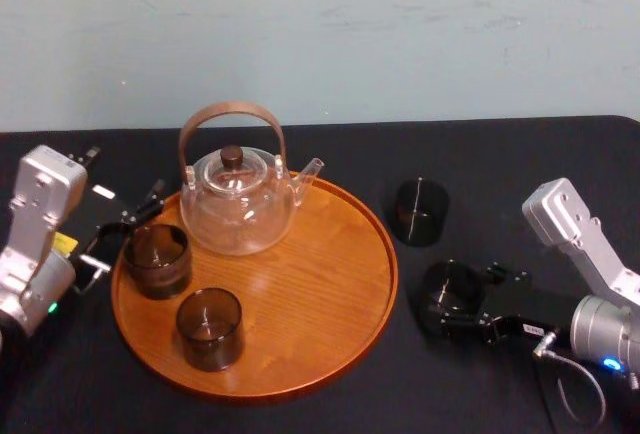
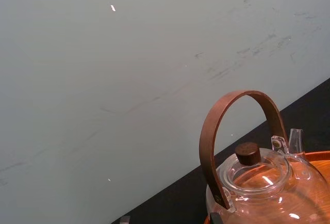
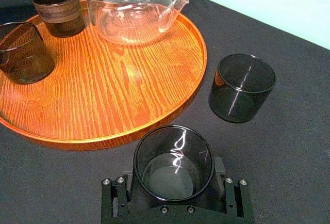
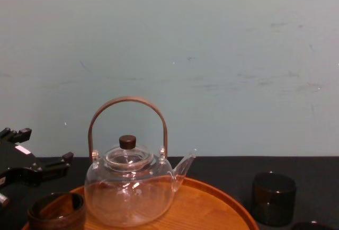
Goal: Pick up the glass from the table and place it on the tray.
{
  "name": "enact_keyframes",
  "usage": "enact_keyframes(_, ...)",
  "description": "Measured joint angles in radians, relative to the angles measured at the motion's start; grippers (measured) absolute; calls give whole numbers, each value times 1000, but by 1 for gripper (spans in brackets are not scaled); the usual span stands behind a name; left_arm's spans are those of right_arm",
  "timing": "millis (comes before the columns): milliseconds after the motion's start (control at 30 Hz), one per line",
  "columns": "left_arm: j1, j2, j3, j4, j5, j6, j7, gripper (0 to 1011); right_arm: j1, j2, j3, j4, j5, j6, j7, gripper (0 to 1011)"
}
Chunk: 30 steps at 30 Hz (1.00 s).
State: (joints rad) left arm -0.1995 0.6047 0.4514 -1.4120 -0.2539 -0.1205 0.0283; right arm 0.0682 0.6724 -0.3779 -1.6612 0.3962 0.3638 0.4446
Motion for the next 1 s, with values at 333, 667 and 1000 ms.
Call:
enact_keyframes(333,0,0,0,0,0,0,0,1001,0,1,4,0,4,0,2,898)
enact_keyframes(667,0,0,0,0,0,0,0,1001,12,26,24,-20,39,-18,39,898)
enact_keyframes(1000,0,0,0,0,0,0,0,1001,69,38,2,-11,46,-35,69,898)
